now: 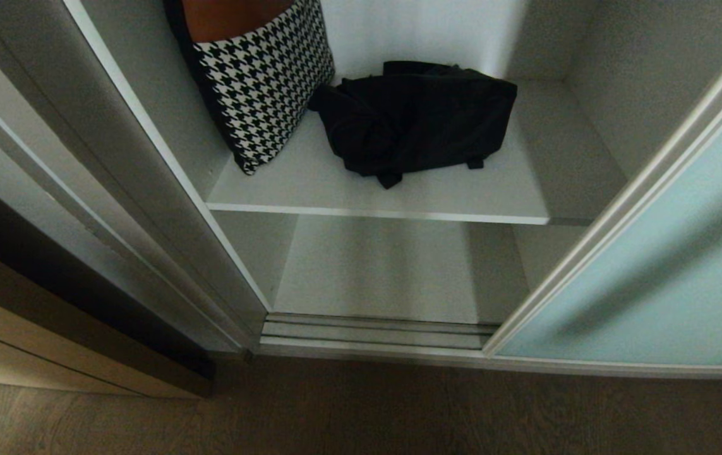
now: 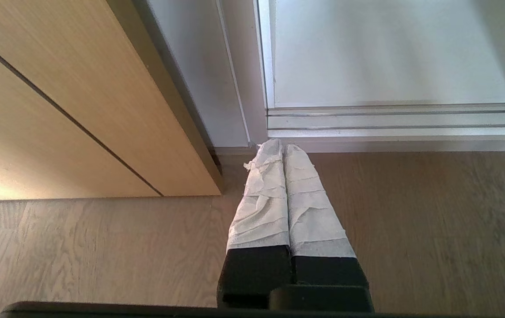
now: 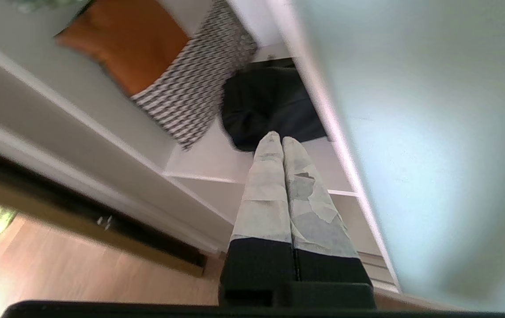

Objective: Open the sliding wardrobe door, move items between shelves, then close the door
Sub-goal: Open the door

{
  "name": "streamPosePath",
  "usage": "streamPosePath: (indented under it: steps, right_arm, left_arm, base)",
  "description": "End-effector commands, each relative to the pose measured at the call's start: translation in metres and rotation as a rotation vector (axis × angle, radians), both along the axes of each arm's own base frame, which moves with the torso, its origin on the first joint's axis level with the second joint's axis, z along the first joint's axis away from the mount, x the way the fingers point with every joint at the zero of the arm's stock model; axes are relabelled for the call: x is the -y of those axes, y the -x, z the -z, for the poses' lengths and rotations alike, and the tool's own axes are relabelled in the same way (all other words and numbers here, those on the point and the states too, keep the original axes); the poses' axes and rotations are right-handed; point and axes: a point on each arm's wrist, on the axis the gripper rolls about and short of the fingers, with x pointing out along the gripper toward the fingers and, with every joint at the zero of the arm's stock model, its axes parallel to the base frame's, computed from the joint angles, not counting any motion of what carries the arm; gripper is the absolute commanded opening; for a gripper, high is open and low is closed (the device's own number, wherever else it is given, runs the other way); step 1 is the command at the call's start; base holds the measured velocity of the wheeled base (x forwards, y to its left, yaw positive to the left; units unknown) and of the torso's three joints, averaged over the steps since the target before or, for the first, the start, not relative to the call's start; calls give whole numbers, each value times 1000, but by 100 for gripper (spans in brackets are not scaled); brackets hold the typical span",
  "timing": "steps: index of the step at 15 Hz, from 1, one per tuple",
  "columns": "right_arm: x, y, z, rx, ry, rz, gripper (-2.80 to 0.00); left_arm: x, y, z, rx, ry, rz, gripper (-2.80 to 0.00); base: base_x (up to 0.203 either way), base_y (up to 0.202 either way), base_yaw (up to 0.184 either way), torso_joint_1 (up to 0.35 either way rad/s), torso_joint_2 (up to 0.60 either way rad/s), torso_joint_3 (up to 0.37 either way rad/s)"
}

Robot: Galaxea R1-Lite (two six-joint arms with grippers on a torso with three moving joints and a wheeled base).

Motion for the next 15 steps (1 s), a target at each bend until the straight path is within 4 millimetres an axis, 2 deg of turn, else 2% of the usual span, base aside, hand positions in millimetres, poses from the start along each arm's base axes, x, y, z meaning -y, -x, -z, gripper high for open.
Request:
streamPosePath:
  steps: [1, 4, 7, 15]
  right_arm:
    - [0, -17, 2, -47, -2, 23, -280]
    - [-2, -48, 6, -124, -3, 25, -280]
    - [-4, -63, 10, -166, -1, 23, -280]
    - [-4, -81, 5, -173, -6, 80, -280]
  left_arm:
    - [0, 0, 0, -2, 0, 1, -280]
    - [0, 0, 0, -2, 0, -1, -280]
    - [0, 0, 0, -2, 0, -1, -280]
    - [0, 0, 0, -2, 0, 0, -280]
  base:
    - [0, 0, 0, 0, 0, 0]
    - [0, 0, 0, 0, 0, 0]
    - [0, 0, 0, 0, 0, 0]
    - [0, 0, 0, 0, 0, 0]
